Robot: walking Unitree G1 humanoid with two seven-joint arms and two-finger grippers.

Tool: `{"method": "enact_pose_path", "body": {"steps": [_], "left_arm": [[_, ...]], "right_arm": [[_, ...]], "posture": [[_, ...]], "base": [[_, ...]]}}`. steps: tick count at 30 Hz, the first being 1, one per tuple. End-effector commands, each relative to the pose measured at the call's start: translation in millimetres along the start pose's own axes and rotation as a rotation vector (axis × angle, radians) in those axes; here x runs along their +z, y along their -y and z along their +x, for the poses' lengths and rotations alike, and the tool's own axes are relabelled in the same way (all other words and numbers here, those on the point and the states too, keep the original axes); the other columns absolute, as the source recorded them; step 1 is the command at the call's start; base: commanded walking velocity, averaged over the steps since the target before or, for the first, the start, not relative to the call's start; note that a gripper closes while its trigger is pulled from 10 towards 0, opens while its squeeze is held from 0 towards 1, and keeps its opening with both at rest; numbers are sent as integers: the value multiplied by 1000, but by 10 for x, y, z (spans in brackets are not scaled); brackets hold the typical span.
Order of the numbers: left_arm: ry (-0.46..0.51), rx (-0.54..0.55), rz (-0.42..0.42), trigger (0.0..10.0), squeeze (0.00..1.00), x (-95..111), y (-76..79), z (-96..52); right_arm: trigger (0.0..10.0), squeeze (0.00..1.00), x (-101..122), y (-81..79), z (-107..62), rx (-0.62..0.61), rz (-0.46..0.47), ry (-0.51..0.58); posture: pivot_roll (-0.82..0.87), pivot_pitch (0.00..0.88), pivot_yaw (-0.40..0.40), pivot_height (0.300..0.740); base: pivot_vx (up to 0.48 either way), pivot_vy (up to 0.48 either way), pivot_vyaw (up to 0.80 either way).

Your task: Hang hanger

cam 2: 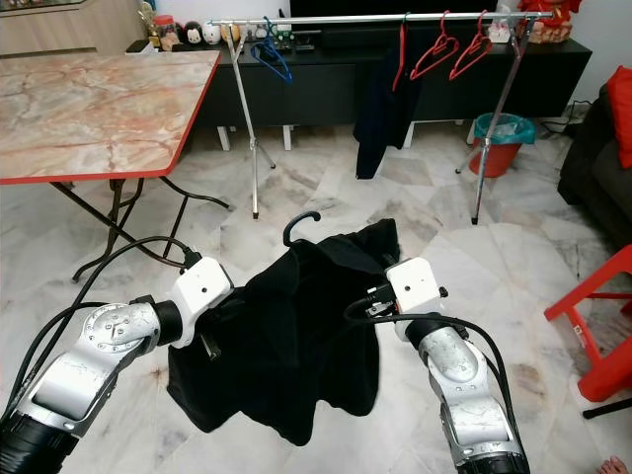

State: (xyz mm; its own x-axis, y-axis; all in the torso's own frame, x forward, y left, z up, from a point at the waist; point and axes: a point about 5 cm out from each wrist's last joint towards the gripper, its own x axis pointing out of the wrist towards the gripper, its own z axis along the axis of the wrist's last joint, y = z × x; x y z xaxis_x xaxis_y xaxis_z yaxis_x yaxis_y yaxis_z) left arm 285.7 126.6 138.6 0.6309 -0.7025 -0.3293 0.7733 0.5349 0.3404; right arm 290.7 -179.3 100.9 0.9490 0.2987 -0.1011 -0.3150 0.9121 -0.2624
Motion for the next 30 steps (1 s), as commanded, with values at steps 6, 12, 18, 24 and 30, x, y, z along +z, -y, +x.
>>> {"method": "enact_pose_path", "body": {"steps": [6, 12, 18, 24, 30], "left_arm": [[51, 35, 36, 10000, 0, 88, -94, -45], [79, 3, 33, 10000, 0, 148, -86, -58], [37, -30, 53, 10000, 0, 48, -92, -145], [-131, -97, 179, 10000, 0, -210, -115, -307], [-298, -156, 331, 10000, 0, -430, -140, -429]], "right_arm": [[0, 0, 14, 23, 27, -3, -7, 0], [0, 0, -9, 27, 28, -7, -9, -10], [0, 0, -38, 45, 23, -10, -21, -27], [0, 0, -65, 22, 28, 8, -31, -43], [0, 0, -86, -7, 41, 30, -39, -59]], "posture": [[-6, 0, 16, 740], [-5, 0, 17, 740], [-4, 0, 20, 740], [4, 0, 19, 740], [7, 0, 17, 740]], "base": [[0, 0, 0], [0, 0, 0], [0, 0, 0], [0, 0, 0], [0, 0, 0]]}}
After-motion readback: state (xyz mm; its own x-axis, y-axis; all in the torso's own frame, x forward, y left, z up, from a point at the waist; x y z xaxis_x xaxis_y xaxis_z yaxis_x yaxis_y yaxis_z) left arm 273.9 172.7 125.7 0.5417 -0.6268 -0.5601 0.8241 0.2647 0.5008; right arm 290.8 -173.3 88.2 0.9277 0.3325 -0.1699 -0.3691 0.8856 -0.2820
